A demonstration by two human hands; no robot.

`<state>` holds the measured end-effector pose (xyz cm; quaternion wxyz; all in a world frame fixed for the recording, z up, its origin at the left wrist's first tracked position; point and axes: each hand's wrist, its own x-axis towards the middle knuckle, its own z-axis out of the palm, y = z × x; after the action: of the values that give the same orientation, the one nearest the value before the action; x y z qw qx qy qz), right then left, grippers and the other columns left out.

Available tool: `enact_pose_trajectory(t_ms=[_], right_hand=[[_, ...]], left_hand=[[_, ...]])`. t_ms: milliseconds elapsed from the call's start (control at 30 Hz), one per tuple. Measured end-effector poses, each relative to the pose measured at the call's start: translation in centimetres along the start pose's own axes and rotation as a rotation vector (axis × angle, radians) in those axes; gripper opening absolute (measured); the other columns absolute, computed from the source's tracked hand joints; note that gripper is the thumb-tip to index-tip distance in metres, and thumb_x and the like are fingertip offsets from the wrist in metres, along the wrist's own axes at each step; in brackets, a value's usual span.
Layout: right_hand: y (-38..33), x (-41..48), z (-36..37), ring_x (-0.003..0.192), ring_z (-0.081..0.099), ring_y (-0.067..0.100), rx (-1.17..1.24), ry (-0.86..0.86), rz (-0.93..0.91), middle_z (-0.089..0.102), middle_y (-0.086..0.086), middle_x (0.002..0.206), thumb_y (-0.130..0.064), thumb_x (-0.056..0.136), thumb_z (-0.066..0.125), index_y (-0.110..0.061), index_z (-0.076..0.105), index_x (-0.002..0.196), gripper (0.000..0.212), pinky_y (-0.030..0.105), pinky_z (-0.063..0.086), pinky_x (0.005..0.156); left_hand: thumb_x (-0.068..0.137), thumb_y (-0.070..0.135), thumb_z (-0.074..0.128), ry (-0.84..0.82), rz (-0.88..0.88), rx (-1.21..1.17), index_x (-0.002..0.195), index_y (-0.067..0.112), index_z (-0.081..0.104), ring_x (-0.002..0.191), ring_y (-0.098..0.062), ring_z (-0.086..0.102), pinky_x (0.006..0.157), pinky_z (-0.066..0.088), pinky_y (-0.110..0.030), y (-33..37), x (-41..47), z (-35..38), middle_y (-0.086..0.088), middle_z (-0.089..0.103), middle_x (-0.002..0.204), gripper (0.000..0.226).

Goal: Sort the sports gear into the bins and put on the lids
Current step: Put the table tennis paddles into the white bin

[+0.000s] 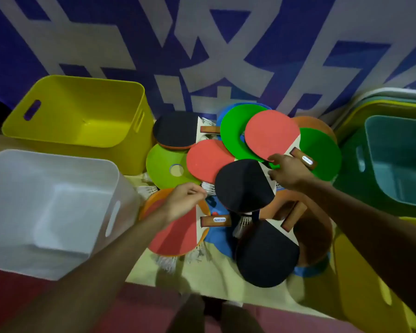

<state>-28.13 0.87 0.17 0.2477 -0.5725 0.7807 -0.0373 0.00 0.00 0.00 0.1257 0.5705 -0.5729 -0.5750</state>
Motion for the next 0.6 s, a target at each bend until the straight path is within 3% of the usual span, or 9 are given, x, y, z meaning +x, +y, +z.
enact_pose_trajectory(t_ms=[67, 133, 300, 367, 467, 600], right_hand=[[0.9, 0.2, 0.7, 0.110, 0.055, 0.038, -0.035, 0.010, -0.027, 0.062, 0.022, 0.116, -0.019, 0.091, 0.055, -0.007, 0.057, 0.122, 0.033, 0.040, 0.044, 0.091], [2.0, 0.1, 1.5, 0.107, 0.056, 0.037, -0.072, -0.004, -0.019, 0.061, 0.019, 0.113, -0.024, 0.093, 0.051, -0.008, 0.060, 0.111, 0.026, 0.042, 0.046, 0.089], [3.6, 0.5, 2.6, 0.110, 0.052, 0.030, -0.222, -0.009, -0.079, 0.056, 0.011, 0.120, -0.017, 0.090, 0.046, -0.014, 0.057, 0.111, 0.024, 0.042, 0.042, 0.095], [4.1, 0.9, 3.1, 0.117, 0.048, 0.030, -0.273, -0.006, -0.107, 0.054, 0.011, 0.126, -0.017, 0.089, 0.044, -0.014, 0.056, 0.116, 0.029, 0.044, 0.036, 0.101], [4.4, 1.3, 3.6, 0.130, 0.040, 0.028, -0.320, -0.043, -0.115, 0.048, 0.010, 0.137, -0.016, 0.090, 0.043, -0.016, 0.050, 0.128, 0.039, 0.050, 0.022, 0.114], [4.5, 1.6, 3.7, 0.140, 0.029, 0.025, -0.342, -0.088, -0.130, 0.039, 0.008, 0.146, -0.009, 0.089, 0.042, -0.016, 0.037, 0.141, 0.053, 0.053, 0.007, 0.118]], left_hand=[[0.088, 0.005, 0.059, 0.017, -0.004, 0.066, 0.093, 0.009, 0.066, 0.079, -0.007, 0.056, 0.063, 0.039, -0.005, -0.4, 0.1, 0.9, 0.002, 0.062, 0.085, 0.009], [0.085, 0.001, 0.059, 0.011, -0.022, 0.063, 0.091, 0.011, 0.063, 0.080, -0.011, 0.056, 0.059, 0.038, -0.005, -1.6, 0.2, 2.5, -0.001, 0.060, 0.084, 0.013], [0.079, -0.002, 0.070, 0.081, -0.068, 0.089, 0.101, 0.004, 0.062, 0.094, -0.020, 0.059, 0.069, 0.044, -0.011, -3.9, 0.5, 6.5, -0.009, 0.062, 0.094, 0.025], [0.077, -0.003, 0.069, 0.116, -0.015, 0.246, 0.106, 0.002, 0.064, 0.104, -0.025, 0.060, 0.081, 0.043, -0.019, -4.8, 0.5, 7.1, -0.012, 0.064, 0.108, 0.030], [0.076, 0.009, 0.068, 0.124, 0.074, 0.624, 0.117, 0.019, 0.061, 0.113, -0.023, 0.052, 0.094, 0.036, -0.029, -5.9, 0.2, 7.6, -0.002, 0.059, 0.118, 0.042], [0.080, 0.026, 0.065, 0.152, 0.167, 0.868, 0.127, 0.029, 0.050, 0.120, -0.017, 0.041, 0.096, 0.023, -0.029, -6.4, -0.1, 8.6, 0.008, 0.053, 0.123, 0.049]])
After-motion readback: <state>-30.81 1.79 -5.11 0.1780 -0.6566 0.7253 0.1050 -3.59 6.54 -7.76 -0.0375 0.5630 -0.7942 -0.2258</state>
